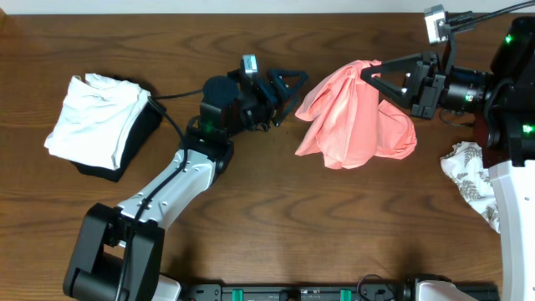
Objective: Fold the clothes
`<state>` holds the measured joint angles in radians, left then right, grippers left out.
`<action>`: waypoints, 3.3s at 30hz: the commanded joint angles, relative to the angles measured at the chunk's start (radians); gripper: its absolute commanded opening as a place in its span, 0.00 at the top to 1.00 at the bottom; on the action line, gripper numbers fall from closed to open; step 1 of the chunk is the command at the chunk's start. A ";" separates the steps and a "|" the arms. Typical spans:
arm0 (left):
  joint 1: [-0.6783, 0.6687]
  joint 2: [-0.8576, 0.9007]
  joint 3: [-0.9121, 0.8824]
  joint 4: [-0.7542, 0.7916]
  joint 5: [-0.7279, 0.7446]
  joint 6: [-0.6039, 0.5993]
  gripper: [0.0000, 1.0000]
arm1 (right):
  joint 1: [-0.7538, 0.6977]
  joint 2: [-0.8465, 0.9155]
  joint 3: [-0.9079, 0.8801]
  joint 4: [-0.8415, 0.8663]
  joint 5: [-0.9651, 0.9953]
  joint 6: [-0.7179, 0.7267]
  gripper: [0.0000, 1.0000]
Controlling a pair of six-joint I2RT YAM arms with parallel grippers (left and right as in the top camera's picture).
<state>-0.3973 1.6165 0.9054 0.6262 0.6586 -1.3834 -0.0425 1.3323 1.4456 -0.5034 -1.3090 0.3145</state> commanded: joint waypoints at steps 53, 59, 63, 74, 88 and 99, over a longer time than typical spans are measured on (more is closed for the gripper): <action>0.000 -0.002 0.002 -0.263 0.291 -0.050 0.36 | -0.013 -0.018 0.030 0.005 0.026 0.011 0.99; 0.000 -0.002 0.002 -0.010 0.282 -0.052 0.36 | -0.013 -0.018 0.030 0.005 0.026 0.011 0.99; 0.000 -0.002 0.002 0.000 0.283 -0.070 0.36 | -0.013 -0.018 0.030 0.006 0.026 0.015 0.99; 0.000 -0.002 0.002 0.000 0.274 -0.048 0.77 | -0.013 -0.018 0.030 0.006 0.026 0.015 0.99; 0.005 -0.008 0.014 -0.019 0.247 0.301 0.94 | -0.013 -0.018 0.030 0.006 0.025 0.022 0.99; 0.078 -0.084 0.136 -0.415 0.203 0.774 0.94 | -0.013 -0.018 0.030 -0.010 0.091 -0.037 0.99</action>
<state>-0.3492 1.5837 0.9581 0.2939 0.9001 -0.8310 -0.0425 1.3323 1.4467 -0.5083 -1.2518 0.3092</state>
